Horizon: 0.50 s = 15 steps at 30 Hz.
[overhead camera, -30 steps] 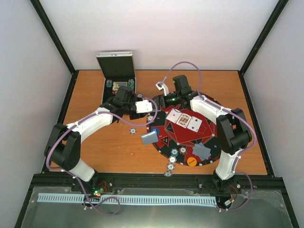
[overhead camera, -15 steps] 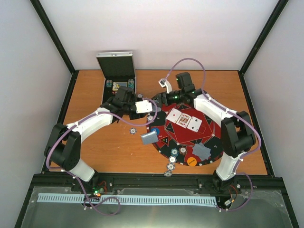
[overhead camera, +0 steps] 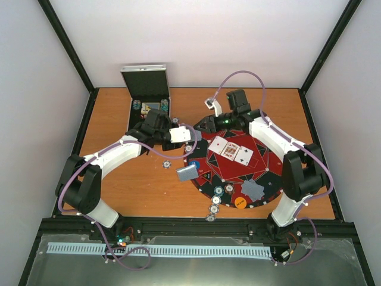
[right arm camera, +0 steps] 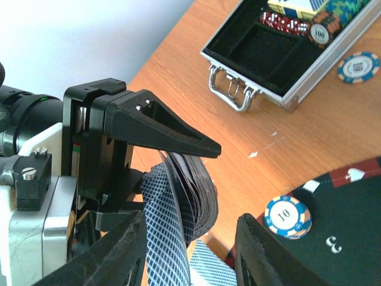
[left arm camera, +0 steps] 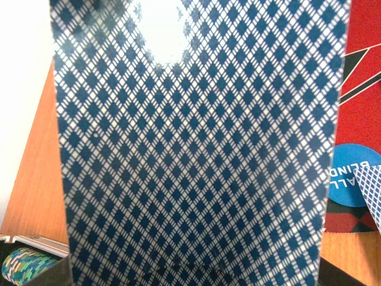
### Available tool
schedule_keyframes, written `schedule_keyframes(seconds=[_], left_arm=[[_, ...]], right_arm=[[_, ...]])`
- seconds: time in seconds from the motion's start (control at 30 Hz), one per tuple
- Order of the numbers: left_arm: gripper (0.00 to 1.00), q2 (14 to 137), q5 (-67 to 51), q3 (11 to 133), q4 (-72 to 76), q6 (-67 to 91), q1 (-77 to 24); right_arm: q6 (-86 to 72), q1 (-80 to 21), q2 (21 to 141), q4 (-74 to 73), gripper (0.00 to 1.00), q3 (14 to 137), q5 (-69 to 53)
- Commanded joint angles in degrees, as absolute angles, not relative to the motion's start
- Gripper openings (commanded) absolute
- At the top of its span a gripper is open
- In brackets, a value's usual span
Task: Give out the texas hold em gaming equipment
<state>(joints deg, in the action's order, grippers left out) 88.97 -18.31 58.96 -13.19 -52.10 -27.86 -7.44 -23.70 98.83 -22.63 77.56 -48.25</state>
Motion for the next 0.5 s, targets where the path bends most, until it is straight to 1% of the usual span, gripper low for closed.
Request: schedule_keyframes(seconds=[0.0,0.1,0.13,0.2,0.3,0.37,0.4,0.47], left_arm=[[0.53,87.41,-18.79,59.22,-10.98,-53.64,-27.41],[0.53,87.39,-18.68,59.15,-10.99,-53.68,-27.42],[0.53,87.44,-18.76,59.16,-10.99,-53.62,-27.42],[0.53,87.45,-18.86,59.11,-10.91,-53.62,-27.42],[0.53,87.38,-18.85,59.15,-10.81,-53.66,-27.42],[0.53,87.37,-18.77,59.07,-10.89,-53.61,-27.42],[0.53,87.34,-18.78,58.95,-10.97,-53.55,-27.42],[0.53,87.13,-18.71,58.41,-11.14,-53.19,-27.39]], right_arm=[[-6.86,-23.43,97.14,-24.88,0.39,76.96,-49.58],[-7.31,-23.47,96.86,-24.49,0.36,76.29,-50.43],[-7.54,-23.46,96.68,-23.83,0.34,75.82,-50.93],[-8.21,-23.46,96.65,-22.77,0.27,75.2,-51.95],[-7.81,-23.45,96.93,-23.5,0.14,75.43,-51.97],[-6.86,-23.34,96.47,-24.33,0.06,75.81,-51.16],[-6.25,-23.25,96.02,-24.76,0.04,75.99,-50.74],[-5.19,-22.55,94.92,-25.47,0.03,76.53,-50.05]])
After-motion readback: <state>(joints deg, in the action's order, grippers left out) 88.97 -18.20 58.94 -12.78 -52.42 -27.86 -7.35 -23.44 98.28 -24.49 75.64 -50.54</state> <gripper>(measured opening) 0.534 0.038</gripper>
